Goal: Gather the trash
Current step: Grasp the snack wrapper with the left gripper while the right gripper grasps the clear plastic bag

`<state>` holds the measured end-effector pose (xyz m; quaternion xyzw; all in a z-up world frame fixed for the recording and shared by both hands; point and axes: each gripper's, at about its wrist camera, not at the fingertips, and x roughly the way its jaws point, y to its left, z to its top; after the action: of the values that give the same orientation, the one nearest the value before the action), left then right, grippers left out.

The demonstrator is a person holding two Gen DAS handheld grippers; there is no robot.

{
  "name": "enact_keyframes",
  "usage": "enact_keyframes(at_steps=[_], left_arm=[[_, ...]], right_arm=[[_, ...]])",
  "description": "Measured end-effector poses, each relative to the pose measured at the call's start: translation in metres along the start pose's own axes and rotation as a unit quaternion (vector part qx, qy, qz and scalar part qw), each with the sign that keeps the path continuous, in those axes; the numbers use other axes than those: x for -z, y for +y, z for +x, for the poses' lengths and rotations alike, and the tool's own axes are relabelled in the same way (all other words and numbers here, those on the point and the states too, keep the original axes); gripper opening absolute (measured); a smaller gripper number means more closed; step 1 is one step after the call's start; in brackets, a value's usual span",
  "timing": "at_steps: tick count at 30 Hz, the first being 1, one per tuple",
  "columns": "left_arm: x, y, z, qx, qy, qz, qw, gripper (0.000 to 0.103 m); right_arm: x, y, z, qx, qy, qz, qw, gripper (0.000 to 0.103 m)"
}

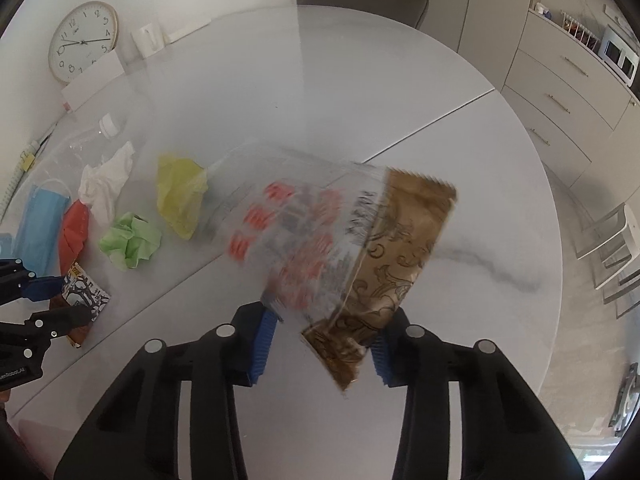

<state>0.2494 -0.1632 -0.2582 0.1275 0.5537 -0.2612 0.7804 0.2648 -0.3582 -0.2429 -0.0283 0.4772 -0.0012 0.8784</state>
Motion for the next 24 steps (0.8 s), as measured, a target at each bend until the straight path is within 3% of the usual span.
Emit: enact_keyframes(at_steps=[10,18,24], left_arm=[[0.005,0.006,-0.031,0.006,-0.020,0.009,0.9997,0.031],[0.023,0.005,-0.056,0.017,-0.029,0.020,0.9992,0.031],[0.049,-0.009,-0.076,0.031,-0.034,0.046,0.9979,0.031]], right_arm=[[0.007,-0.014,-0.021,-0.057,-0.018,0.059,0.996,0.031],[0.032,-0.012,-0.057,-0.065,-0.034,0.078,0.994,0.031],[0.070,-0.001,-0.095,-0.057,-0.040,0.092,0.993,0.031]])
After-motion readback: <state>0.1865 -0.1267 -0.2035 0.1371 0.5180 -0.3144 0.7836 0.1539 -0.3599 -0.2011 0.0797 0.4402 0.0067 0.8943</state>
